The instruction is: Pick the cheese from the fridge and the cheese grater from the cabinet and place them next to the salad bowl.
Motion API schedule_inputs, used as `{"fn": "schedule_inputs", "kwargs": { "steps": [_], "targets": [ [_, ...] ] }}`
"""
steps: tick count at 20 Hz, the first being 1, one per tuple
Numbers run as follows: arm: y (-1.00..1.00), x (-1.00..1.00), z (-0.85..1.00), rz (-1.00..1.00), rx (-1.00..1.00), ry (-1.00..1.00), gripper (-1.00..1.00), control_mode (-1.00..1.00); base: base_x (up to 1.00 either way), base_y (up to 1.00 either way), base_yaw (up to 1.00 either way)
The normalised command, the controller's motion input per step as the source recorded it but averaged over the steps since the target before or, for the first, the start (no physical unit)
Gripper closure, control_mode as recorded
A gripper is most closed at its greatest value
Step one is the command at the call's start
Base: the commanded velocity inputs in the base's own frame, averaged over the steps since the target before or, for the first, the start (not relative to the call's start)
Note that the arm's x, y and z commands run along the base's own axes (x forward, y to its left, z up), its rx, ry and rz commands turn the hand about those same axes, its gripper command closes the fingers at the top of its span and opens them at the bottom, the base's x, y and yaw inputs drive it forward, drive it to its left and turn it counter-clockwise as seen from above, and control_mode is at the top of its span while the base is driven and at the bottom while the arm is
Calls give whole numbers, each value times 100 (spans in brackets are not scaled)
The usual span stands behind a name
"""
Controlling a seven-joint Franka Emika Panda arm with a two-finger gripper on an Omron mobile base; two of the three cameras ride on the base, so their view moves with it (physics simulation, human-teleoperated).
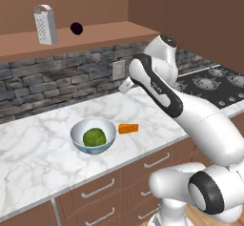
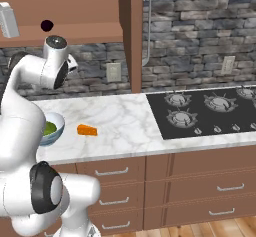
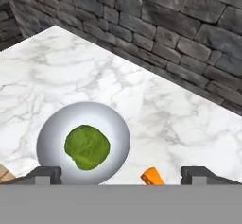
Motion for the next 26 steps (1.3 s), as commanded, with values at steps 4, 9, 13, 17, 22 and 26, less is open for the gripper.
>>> {"fn": "schedule_inputs", "kwargs": {
  "steps": [4, 9, 13, 17, 22, 26],
  "targets": [
    [3, -22, 54, -1, 24, 0, -100, -100, 0, 0, 0],
    [20, -8, 70, -6, 12, -4, -100, -100, 0, 0, 0],
    [21, -16, 38, -25, 1, -12, -100, -100, 0, 0, 0],
    [0, -33, 34, -10, 18, -21, -100, -100, 0, 0, 0],
    [5, -26, 45, -2, 22, -10, -100, -100, 0, 0, 0],
    [10, 4, 39, 0, 7, 3, -100, -100, 0, 0, 0]
  ]
}}
